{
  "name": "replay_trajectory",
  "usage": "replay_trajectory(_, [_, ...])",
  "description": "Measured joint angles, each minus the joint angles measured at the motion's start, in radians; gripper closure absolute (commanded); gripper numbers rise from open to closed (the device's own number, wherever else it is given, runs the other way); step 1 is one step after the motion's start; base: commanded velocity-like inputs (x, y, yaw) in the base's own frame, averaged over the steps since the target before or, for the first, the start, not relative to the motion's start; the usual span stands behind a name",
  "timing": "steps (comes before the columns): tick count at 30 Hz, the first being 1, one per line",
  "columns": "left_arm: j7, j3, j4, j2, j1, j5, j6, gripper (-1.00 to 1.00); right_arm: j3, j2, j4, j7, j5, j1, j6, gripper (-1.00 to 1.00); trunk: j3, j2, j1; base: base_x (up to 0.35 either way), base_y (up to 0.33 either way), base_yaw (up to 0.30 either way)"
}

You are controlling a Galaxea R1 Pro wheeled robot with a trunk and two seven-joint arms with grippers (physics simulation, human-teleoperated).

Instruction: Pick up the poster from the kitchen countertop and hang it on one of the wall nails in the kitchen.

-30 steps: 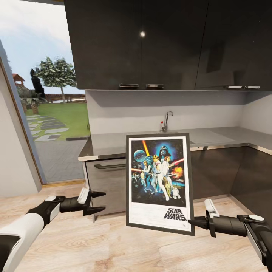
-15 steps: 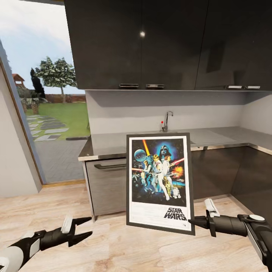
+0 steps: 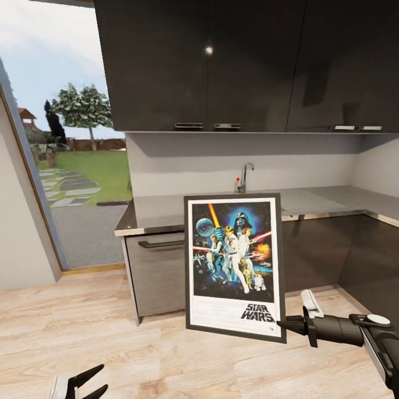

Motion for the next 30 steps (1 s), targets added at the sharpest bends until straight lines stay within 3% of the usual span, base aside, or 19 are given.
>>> replay_trajectory(17, [0.0,0.0,0.0,0.011,0.005,0.011,0.003,-1.0,-0.001,0.0,0.0,-0.001,0.0,0.0,-0.004,1.0,-0.003,0.0,0.0,0.0,0.002,0.018])
replay_trajectory(30, [0.0,0.0,0.0,0.012,0.005,0.011,0.006,-1.0,-0.001,0.0,0.0,-0.001,0.0,0.0,-0.004,1.0,0.018,0.091,-0.05,0.0,0.0,0.003])
